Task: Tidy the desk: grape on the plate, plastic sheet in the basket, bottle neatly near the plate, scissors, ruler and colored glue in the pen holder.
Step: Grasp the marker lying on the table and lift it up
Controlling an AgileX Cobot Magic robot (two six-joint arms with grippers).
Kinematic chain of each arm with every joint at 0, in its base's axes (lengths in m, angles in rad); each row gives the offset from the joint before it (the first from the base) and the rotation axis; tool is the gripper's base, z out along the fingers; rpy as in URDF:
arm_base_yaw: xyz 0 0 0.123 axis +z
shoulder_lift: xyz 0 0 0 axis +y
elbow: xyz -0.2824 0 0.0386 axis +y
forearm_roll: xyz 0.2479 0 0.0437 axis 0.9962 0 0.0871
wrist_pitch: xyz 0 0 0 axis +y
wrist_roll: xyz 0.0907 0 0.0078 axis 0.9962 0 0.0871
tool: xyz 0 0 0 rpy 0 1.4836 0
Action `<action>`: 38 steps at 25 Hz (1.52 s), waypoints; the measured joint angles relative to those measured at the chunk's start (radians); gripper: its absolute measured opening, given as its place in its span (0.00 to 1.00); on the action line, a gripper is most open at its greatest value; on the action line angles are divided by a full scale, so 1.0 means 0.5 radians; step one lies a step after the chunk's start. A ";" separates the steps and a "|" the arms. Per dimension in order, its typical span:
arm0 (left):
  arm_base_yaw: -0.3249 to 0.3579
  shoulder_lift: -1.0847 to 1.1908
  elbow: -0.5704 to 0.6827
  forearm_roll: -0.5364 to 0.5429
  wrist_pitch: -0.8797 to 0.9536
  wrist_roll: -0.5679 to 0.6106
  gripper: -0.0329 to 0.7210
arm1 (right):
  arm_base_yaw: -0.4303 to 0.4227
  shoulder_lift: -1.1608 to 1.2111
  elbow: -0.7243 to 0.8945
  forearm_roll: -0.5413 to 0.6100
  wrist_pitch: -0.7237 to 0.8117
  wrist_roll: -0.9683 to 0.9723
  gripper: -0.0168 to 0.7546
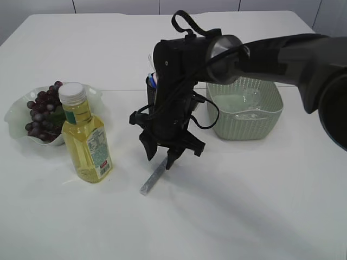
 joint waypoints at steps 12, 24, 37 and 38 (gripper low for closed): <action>0.000 0.000 0.000 0.000 0.000 0.000 0.45 | 0.000 0.094 0.000 -0.007 -0.015 0.000 0.47; 0.000 0.000 0.000 0.000 -0.019 0.000 0.45 | 0.000 0.111 0.000 -0.022 -0.068 0.000 0.28; 0.000 0.000 0.000 0.000 -0.044 0.000 0.45 | 0.000 0.137 -0.025 0.081 -0.049 -0.261 0.07; 0.000 0.000 0.000 0.000 -0.048 0.000 0.45 | 0.000 0.137 -0.025 0.116 -0.049 -0.368 0.07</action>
